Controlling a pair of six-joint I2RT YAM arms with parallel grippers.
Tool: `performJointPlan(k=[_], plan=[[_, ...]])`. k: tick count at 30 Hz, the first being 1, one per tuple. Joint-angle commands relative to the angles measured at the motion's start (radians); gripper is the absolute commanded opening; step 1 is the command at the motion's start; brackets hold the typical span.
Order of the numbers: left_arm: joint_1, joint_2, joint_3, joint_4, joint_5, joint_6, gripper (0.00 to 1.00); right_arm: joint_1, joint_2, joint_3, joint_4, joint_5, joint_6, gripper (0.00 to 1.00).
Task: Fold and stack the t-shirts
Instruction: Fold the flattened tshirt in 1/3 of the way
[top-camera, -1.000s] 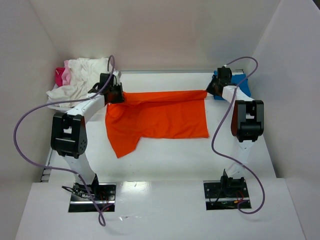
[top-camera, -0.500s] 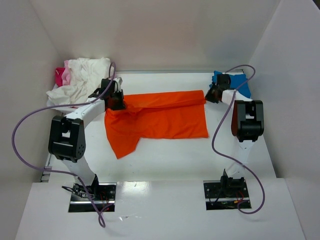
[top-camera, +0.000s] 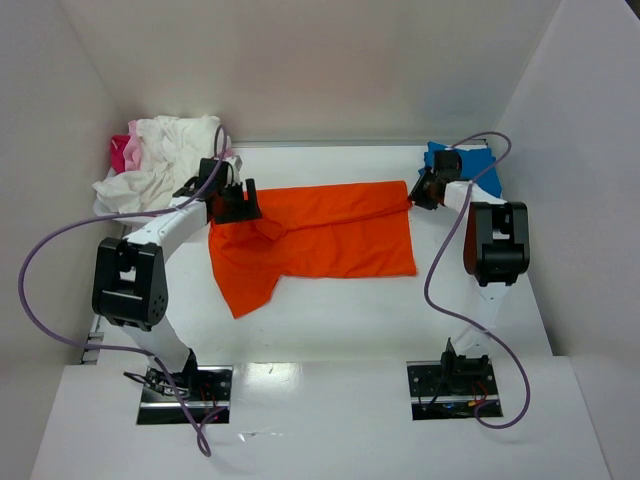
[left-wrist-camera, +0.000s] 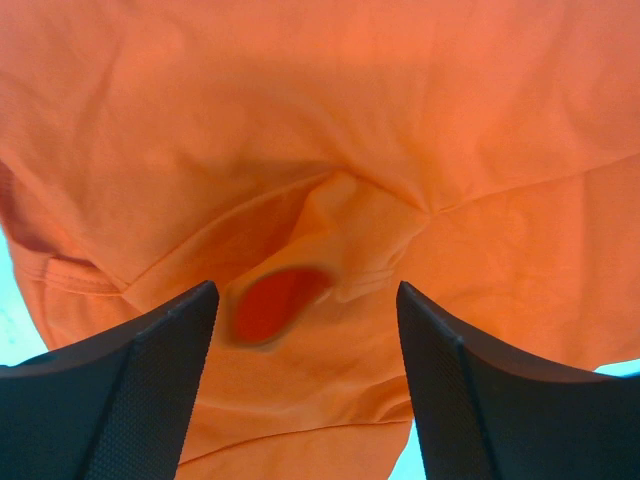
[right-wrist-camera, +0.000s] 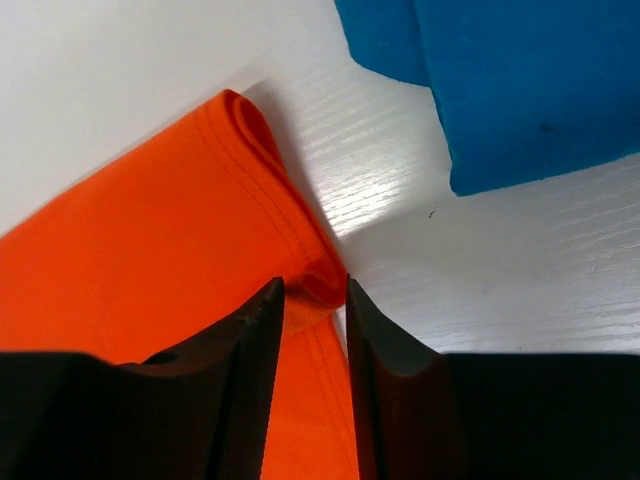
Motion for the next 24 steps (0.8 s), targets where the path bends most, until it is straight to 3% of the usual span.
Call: performJointPlan(k=[1, 6, 14, 24], plan=[[0.004, -0.064, 0.061, 0.035, -0.057, -0.021, 0.91, -0.01, -0.098, 0.024, 0.035, -0.003, -0.002, 0.5], [0.004, -0.018, 0.117, 0.082, -0.17, -0.077, 0.96, -0.01, -0.073, 0.115, 0.035, -0.038, -0.02, 0.62], [0.05, 0.186, 0.204, 0.092, -0.223, -0.205, 0.9, 0.017, 0.022, 0.24, 0.028, -0.06, -0.044, 0.62], [0.06, 0.251, 0.224, 0.059, -0.353, -0.271, 0.88, 0.032, 0.117, 0.324, 0.005, -0.069, -0.051, 0.58]])
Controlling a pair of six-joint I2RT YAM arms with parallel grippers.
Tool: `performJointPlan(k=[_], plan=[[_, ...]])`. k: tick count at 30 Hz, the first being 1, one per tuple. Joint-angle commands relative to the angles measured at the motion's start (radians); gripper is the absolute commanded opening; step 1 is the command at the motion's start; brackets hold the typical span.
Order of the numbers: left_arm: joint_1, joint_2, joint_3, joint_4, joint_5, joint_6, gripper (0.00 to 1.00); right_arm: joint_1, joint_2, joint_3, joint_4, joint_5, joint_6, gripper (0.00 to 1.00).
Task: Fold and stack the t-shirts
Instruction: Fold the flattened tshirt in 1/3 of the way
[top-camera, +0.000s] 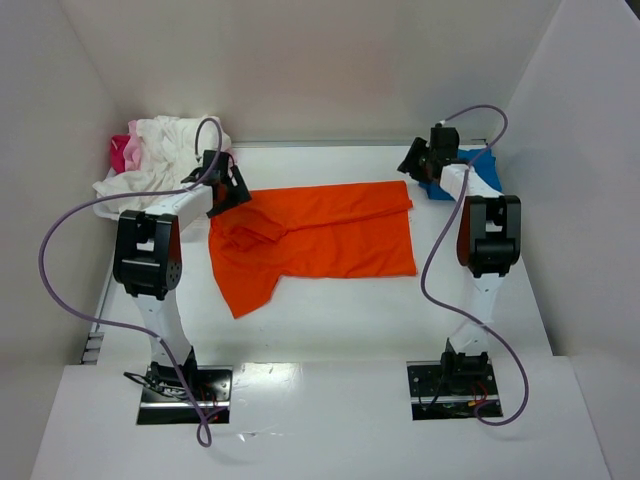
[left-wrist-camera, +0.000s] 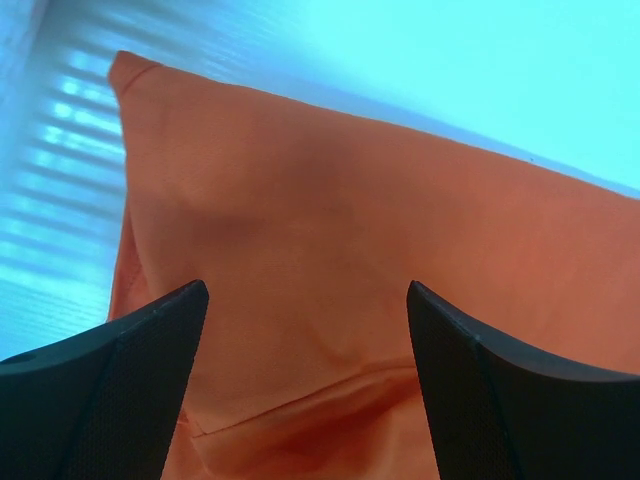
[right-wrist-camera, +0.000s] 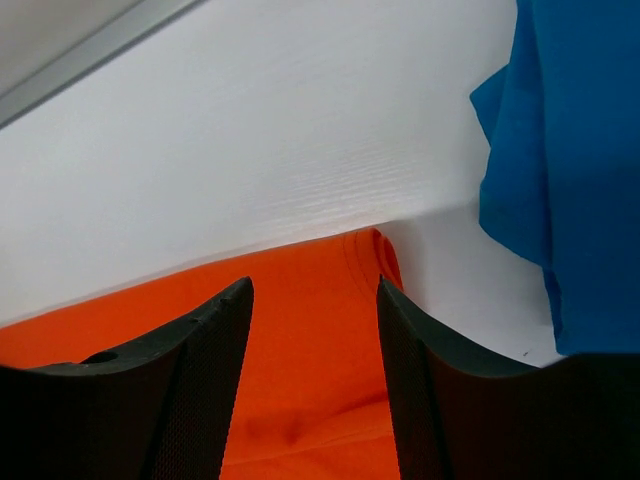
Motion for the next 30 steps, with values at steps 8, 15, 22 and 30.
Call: performJointPlan(k=[8, 15, 22, 30], plan=[[0.038, -0.011, 0.001, 0.028, -0.121, -0.09, 0.88, 0.007, 0.062, 0.062, 0.006, -0.035, -0.019, 0.58], [0.057, 0.018, 0.001, 0.028, -0.155, -0.11, 0.86, 0.007, 0.072, 0.062, 0.006, -0.035, -0.028, 0.58], [0.066, 0.046, 0.002, 0.037, -0.146, -0.11, 0.72, 0.007, 0.082, 0.071, -0.004, -0.035, -0.028, 0.58], [0.066, 0.089, 0.06, -0.004, -0.146, -0.09, 0.66, 0.007, 0.072, 0.071, -0.014, -0.035, -0.038, 0.57]])
